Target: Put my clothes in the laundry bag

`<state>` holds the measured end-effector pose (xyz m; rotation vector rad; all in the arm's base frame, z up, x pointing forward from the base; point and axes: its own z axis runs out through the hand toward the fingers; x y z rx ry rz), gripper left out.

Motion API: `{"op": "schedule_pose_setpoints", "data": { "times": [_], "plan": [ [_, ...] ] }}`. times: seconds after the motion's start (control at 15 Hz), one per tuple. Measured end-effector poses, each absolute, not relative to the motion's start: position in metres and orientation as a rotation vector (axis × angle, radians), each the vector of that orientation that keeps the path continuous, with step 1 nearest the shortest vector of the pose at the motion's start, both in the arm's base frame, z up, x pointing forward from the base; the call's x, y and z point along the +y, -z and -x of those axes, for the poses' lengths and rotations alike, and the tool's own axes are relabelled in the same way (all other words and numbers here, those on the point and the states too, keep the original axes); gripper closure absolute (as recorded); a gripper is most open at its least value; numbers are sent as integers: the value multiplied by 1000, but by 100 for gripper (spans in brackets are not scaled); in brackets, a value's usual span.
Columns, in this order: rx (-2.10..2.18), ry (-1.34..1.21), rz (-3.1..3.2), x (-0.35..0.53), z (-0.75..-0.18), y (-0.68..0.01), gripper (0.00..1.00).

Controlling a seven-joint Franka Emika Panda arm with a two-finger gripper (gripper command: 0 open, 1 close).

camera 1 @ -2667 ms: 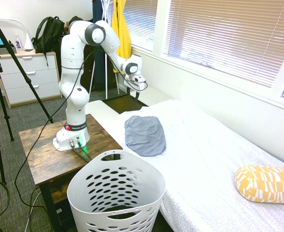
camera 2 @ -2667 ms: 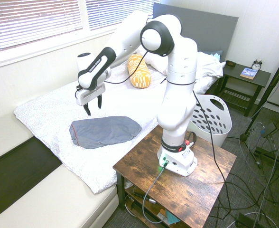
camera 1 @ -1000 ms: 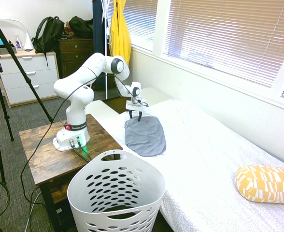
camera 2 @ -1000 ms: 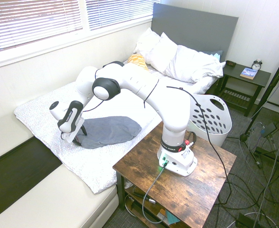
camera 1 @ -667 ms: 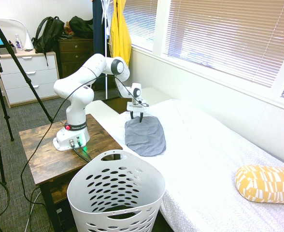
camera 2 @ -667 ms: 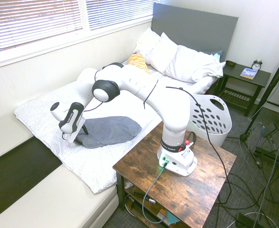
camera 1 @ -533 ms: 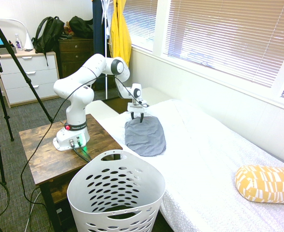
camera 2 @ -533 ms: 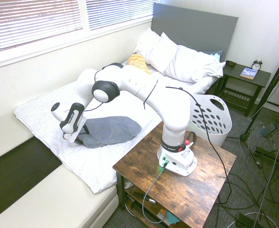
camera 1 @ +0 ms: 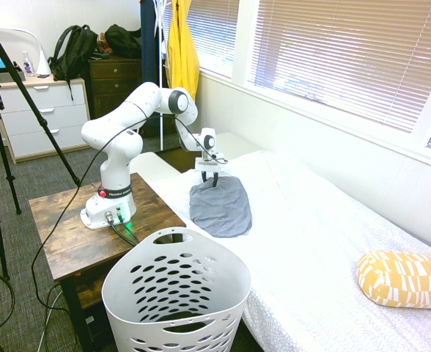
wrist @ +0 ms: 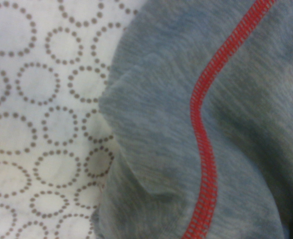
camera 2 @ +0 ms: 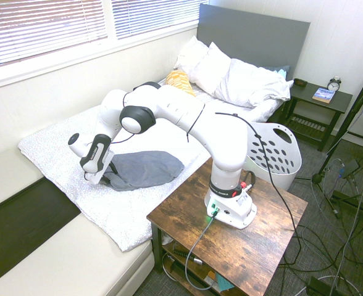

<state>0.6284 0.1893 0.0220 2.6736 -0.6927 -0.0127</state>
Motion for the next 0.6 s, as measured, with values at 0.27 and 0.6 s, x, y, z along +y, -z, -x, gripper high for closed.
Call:
{"op": "schedule_pose_setpoints", "data": {
  "times": [0.27,0.6],
  "plan": [
    [-705,14,-2665,184,-629,-21,100],
    [-731,19,-2644,173,-626,-23,100]
  ]
}}
